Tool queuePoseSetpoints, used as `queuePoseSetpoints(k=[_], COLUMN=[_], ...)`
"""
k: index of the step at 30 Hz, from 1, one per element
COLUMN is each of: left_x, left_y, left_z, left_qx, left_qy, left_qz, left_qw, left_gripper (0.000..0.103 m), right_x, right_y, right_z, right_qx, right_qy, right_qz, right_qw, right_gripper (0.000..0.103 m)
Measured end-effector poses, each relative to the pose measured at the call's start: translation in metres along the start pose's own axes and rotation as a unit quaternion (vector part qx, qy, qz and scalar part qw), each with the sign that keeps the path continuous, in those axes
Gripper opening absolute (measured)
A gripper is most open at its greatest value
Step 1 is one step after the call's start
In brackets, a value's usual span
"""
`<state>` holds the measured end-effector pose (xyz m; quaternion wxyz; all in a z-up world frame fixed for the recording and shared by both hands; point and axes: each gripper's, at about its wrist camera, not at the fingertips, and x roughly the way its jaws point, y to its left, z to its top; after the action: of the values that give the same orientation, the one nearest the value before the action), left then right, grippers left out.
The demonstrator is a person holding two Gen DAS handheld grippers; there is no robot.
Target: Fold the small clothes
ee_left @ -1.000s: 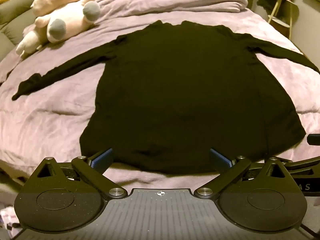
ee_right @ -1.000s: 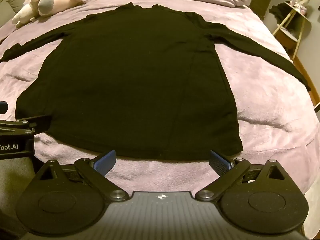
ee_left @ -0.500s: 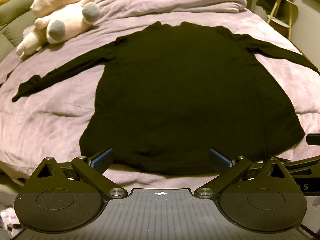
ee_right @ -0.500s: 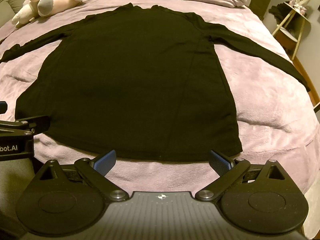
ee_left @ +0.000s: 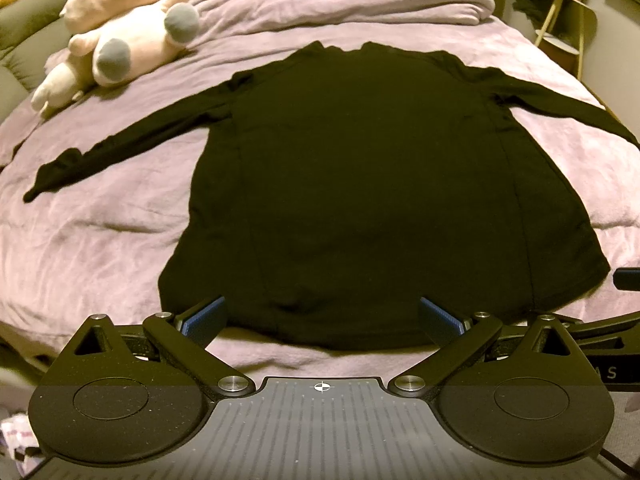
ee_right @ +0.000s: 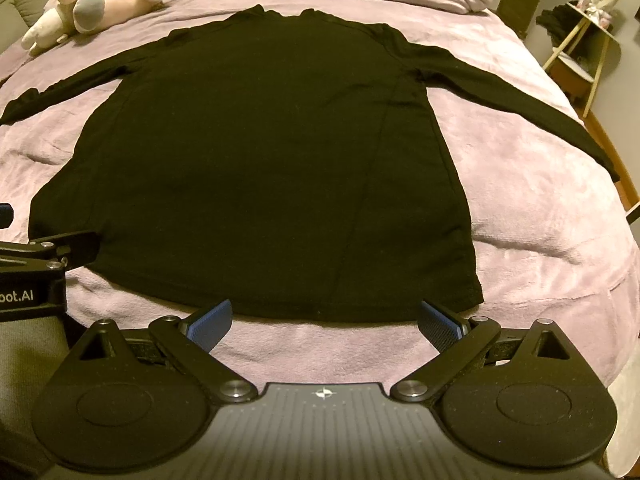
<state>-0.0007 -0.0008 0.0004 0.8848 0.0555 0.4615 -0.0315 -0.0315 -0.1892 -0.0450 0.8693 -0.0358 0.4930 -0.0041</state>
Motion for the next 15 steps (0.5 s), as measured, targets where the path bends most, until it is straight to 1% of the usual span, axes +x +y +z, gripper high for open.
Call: queuePoseSetpoints(k=[15], left_x=[0.0025], left_y=[0.002], left_z=[0.0002], left_qx=[0.0], left_qy=[0.002], left_qz=[-0.001], left_qw=[1.0], left_gripper=[0.103], right_x=[0.001], right_y=[-0.0006], right_z=[-0.0003], right_qx=[0.001], right_qy=[0.002], right_qz=[0.001], right_qw=[1.0], right_gripper=[0.099])
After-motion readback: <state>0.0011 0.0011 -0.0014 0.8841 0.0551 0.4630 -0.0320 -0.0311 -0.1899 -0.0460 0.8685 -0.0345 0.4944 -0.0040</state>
